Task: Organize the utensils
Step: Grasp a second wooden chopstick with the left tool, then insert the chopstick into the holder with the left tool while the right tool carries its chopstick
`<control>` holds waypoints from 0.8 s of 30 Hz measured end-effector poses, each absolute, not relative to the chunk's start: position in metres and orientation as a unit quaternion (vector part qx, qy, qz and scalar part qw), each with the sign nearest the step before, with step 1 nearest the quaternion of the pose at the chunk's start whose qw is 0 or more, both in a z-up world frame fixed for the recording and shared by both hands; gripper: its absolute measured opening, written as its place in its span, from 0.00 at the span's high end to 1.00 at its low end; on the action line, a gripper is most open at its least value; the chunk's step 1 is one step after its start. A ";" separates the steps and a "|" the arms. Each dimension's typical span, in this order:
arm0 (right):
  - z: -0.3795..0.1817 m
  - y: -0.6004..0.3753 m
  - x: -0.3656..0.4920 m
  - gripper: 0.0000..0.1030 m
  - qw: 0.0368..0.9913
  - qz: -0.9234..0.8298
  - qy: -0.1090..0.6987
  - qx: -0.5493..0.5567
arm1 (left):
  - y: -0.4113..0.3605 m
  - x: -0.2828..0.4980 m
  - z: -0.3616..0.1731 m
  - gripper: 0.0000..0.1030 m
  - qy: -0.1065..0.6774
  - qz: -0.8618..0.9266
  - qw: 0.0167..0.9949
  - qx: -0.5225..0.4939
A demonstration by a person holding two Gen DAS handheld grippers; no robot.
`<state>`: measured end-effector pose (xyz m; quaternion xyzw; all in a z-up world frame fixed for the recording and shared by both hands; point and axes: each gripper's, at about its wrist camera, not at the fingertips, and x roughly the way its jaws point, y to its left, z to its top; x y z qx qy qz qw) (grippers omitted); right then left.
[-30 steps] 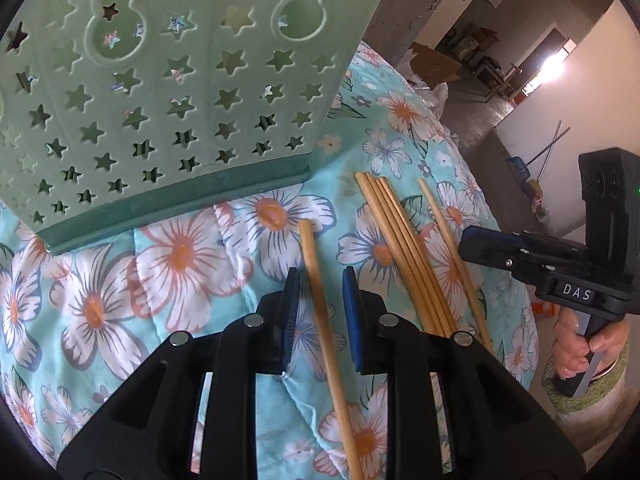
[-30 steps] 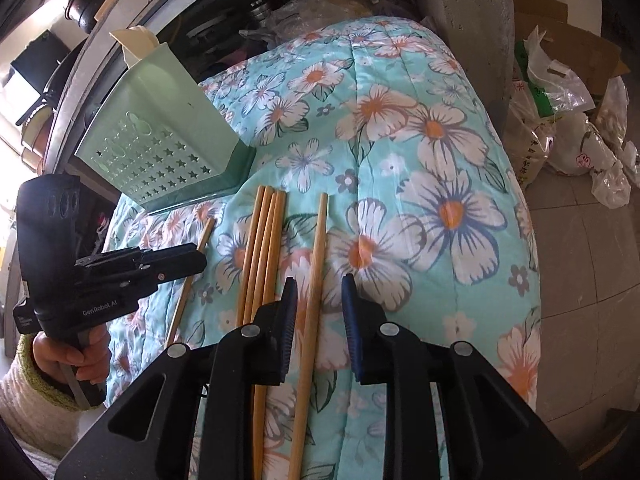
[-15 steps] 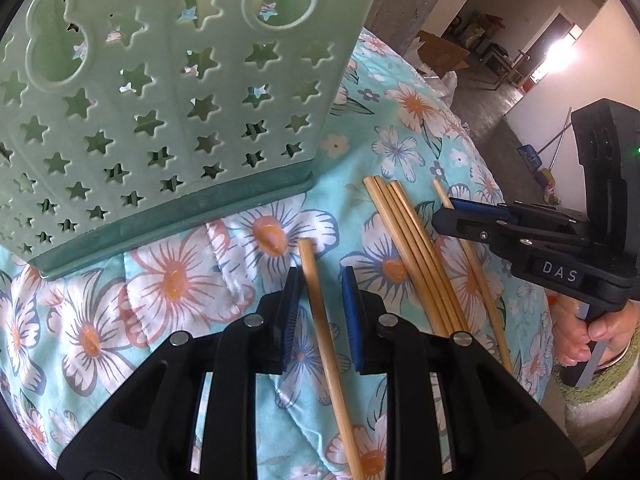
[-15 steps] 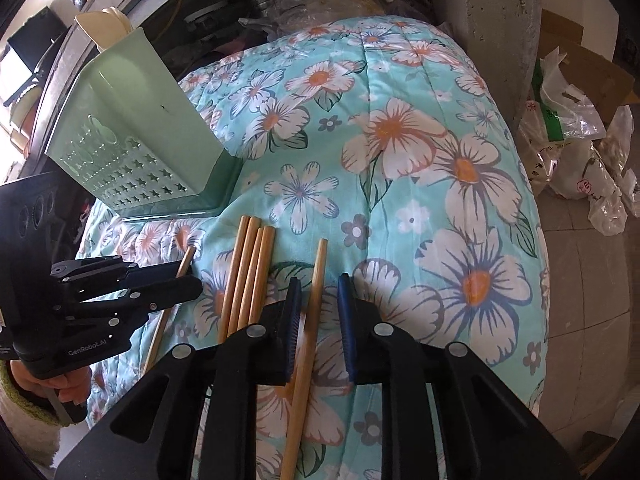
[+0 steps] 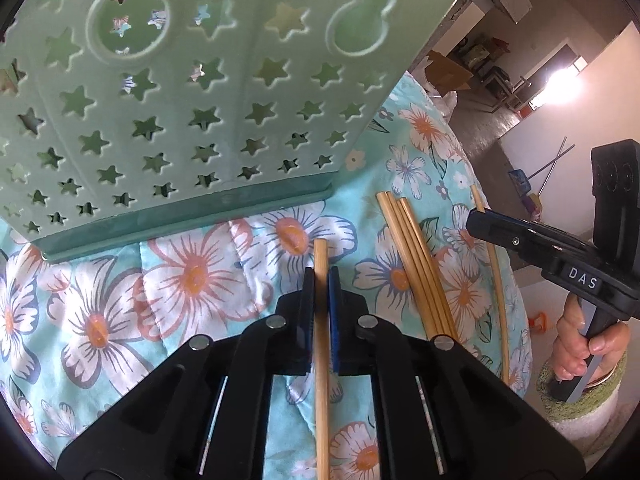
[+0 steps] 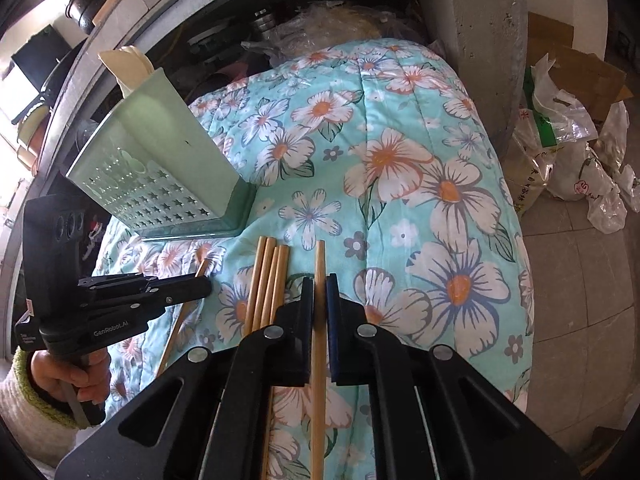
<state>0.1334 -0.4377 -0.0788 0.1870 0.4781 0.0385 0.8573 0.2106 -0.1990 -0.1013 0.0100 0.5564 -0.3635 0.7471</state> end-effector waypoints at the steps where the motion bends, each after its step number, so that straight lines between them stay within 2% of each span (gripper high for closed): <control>1: -0.073 -0.437 0.131 0.94 0.860 0.040 0.473 0.187 | -0.195 0.211 -0.097 0.95 0.553 -0.365 0.749 0.006; 13: -0.005 -0.424 0.104 0.94 0.893 0.063 0.410 0.173 | -0.139 0.203 -0.034 0.94 0.510 -0.387 0.766 -0.066; 24: 0.064 -0.408 0.082 0.94 0.923 0.099 0.335 0.160 | -0.079 0.181 0.050 0.94 0.440 -0.415 0.791 -0.096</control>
